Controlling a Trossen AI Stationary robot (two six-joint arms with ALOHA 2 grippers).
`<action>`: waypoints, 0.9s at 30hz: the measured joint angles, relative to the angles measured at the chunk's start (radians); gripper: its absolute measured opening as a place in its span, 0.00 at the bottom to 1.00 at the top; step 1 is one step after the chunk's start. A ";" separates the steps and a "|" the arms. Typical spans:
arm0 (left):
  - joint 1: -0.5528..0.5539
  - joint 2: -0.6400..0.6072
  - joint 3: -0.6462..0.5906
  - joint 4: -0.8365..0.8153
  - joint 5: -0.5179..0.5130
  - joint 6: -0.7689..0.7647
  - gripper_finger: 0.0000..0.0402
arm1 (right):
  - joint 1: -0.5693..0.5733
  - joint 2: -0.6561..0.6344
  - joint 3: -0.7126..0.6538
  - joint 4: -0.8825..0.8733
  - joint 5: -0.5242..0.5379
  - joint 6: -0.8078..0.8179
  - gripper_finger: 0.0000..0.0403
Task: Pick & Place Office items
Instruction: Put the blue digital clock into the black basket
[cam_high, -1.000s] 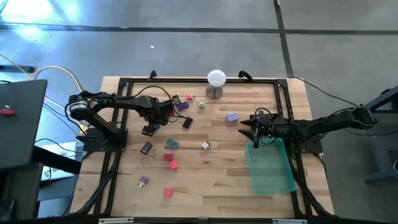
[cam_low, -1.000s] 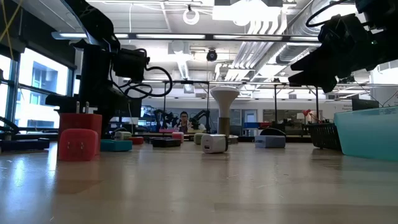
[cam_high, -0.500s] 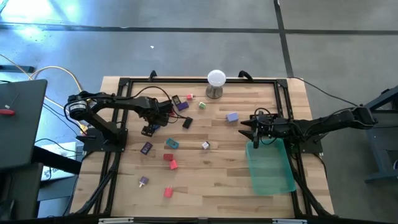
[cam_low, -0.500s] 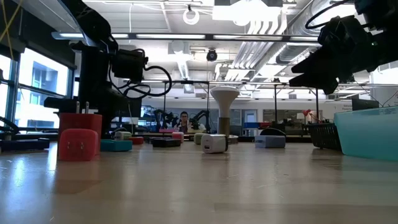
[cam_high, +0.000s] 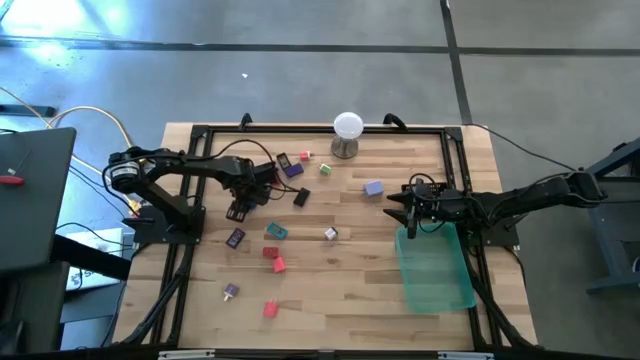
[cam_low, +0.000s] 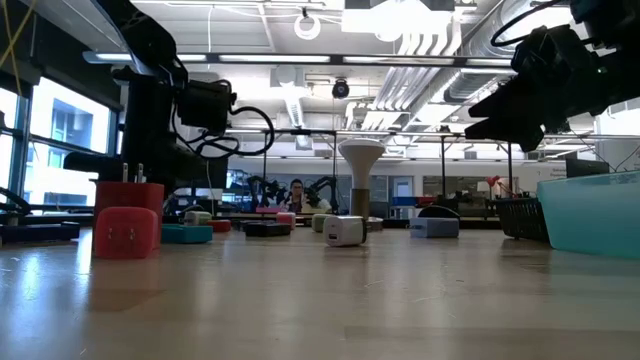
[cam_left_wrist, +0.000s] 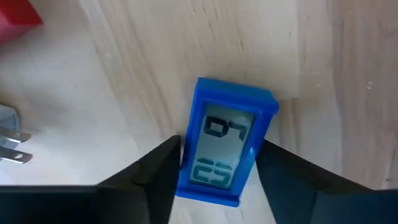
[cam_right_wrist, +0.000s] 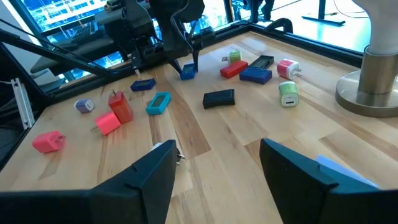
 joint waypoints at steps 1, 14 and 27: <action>-0.003 -0.001 -0.008 0.009 -0.001 0.000 0.44 | 0.000 0.000 0.000 0.000 0.000 0.000 0.55; -0.101 -0.004 -0.082 0.057 -0.124 -0.015 0.33 | 0.000 0.000 0.000 0.000 -0.049 0.000 0.55; -0.447 -0.107 -0.087 0.221 -0.669 -0.337 0.32 | 0.000 0.113 0.000 0.148 -0.215 0.012 0.55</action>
